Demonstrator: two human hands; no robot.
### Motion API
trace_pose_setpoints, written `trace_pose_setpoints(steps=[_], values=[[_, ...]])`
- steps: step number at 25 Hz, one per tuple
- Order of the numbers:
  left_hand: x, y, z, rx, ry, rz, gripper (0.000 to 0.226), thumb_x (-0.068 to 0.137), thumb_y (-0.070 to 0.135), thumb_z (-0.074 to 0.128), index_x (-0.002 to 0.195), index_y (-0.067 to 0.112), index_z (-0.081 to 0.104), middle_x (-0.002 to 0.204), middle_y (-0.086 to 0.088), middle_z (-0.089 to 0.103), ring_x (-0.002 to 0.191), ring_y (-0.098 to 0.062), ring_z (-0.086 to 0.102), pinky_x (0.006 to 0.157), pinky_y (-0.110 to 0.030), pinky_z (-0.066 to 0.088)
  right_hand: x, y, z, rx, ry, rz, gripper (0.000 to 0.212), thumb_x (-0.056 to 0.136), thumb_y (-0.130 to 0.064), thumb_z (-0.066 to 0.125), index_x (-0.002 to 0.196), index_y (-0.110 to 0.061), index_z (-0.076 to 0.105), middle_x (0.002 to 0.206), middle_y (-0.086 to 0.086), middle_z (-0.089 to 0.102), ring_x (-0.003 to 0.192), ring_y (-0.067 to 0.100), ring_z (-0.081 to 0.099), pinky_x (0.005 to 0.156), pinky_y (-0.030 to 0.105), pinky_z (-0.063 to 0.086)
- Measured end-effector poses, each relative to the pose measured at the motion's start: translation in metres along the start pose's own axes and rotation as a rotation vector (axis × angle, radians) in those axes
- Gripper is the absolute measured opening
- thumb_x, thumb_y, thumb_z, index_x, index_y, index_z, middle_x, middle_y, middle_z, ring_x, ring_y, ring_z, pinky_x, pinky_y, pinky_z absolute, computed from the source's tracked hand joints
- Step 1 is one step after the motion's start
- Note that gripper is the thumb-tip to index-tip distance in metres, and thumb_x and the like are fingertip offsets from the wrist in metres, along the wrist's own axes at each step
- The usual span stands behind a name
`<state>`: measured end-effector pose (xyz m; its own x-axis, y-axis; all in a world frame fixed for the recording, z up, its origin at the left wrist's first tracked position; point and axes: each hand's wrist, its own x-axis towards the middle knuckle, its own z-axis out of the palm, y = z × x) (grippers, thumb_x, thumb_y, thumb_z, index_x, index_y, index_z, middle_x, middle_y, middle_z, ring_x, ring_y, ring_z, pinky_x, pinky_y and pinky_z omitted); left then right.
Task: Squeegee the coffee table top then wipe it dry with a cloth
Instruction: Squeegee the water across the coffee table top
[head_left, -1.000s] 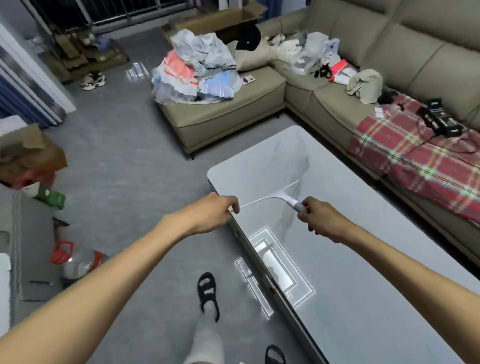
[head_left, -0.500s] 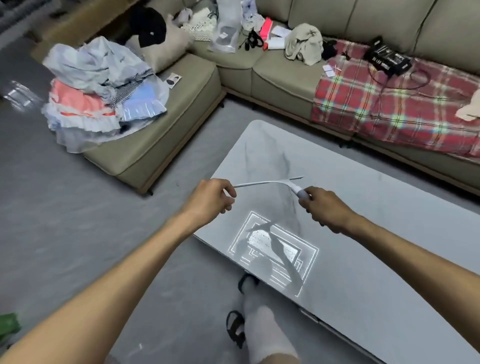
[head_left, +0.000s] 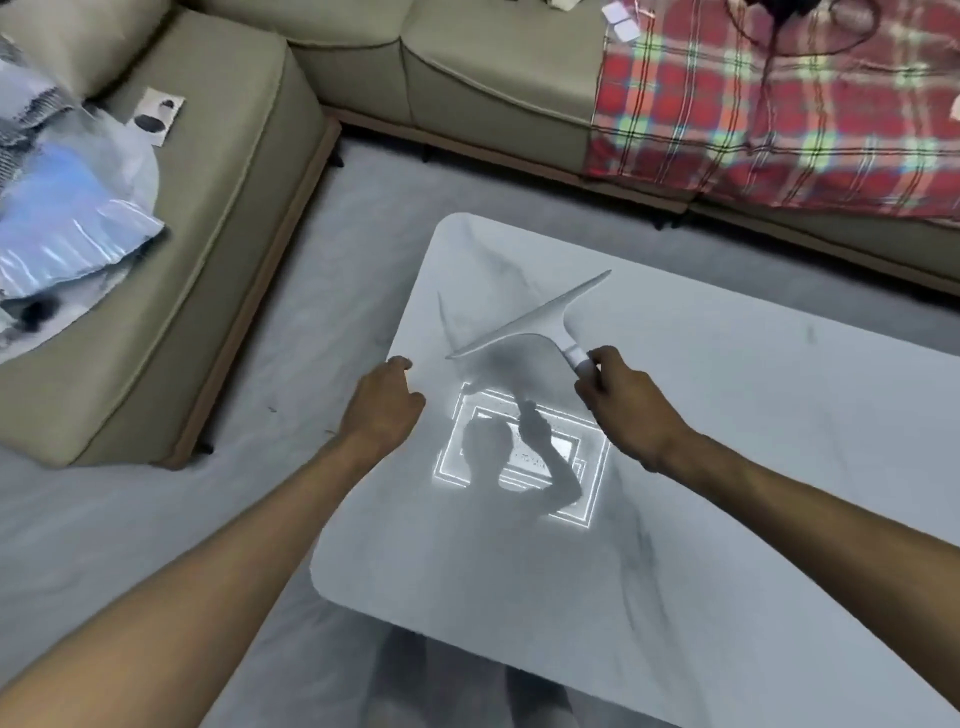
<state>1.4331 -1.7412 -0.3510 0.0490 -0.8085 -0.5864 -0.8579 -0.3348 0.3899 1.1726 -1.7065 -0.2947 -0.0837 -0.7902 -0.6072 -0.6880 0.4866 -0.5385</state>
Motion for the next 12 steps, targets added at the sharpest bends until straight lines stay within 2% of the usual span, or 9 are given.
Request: trace_pose_setpoints(steps=[1,3,5,7,9,12], values=[[0.025,-0.008,0.014,0.039,-0.022,-0.011,0.056,0.09,0.015,0.053,0.143,0.009,0.035,0.147,-0.012,0.041,0.133,-0.028,0.04,0.103,-0.033,0.036,0.016,0.005,0.01,0.011,0.029,0.003,0.028,0.101,-0.034,0.037,0.119,-0.013,0.043,0.095,0.016,0.065,0.074,0.03,0.052,0.069,0.039,0.045],[0.079,-0.028,0.044,0.144,-0.043,-0.011,0.066,0.091,0.018,0.053,0.147,0.003,0.022,0.153,-0.017,0.025,0.142,-0.029,0.022,0.113,-0.037,0.025,0.062,0.004,0.033,0.075,0.095,0.005,0.031,0.102,-0.034,0.036,0.127,-0.017,0.042,0.094,0.015,0.065,0.07,0.028,0.051,0.064,0.037,0.046],[0.12,-0.044,0.063,0.236,-0.032,0.038,0.07,0.091,0.023,0.052,0.146,-0.001,0.017,0.155,-0.021,0.016,0.144,-0.031,0.014,0.116,-0.037,0.02,0.118,-0.011,0.049,0.096,0.159,-0.037,0.033,0.102,-0.031,0.035,0.134,-0.023,0.04,0.095,0.012,0.064,0.065,0.024,0.049,0.047,0.024,0.042],[0.144,-0.054,0.076,0.278,-0.018,0.098,0.075,0.093,0.027,0.05,0.148,-0.002,0.01,0.158,-0.021,0.008,0.147,-0.031,0.007,0.118,-0.037,0.013,0.175,-0.035,0.057,0.094,0.201,-0.064,0.03,0.101,-0.031,0.033,0.13,-0.029,0.041,0.098,0.012,0.061,0.066,0.027,0.049,0.032,0.016,0.03],[0.155,-0.059,0.086,0.308,-0.041,0.147,0.079,0.095,0.032,0.048,0.15,-0.001,0.002,0.16,-0.02,0.003,0.149,-0.03,0.001,0.12,-0.037,0.008,0.218,-0.059,0.06,0.1,0.218,-0.063,0.017,0.099,-0.029,0.031,0.109,-0.033,0.043,0.105,0.02,0.059,0.07,0.029,0.049,0.038,0.018,0.03],[0.167,-0.063,0.096,0.358,-0.108,0.175,0.081,0.095,0.033,0.045,0.15,0.001,-0.004,0.159,-0.025,-0.002,0.149,-0.034,-0.004,0.121,-0.038,0.006,0.266,-0.083,0.069,0.03,0.221,-0.063,0.018,0.093,-0.019,0.028,0.099,-0.025,0.044,0.097,0.022,0.058,0.071,0.026,0.048,0.043,0.022,0.032]])
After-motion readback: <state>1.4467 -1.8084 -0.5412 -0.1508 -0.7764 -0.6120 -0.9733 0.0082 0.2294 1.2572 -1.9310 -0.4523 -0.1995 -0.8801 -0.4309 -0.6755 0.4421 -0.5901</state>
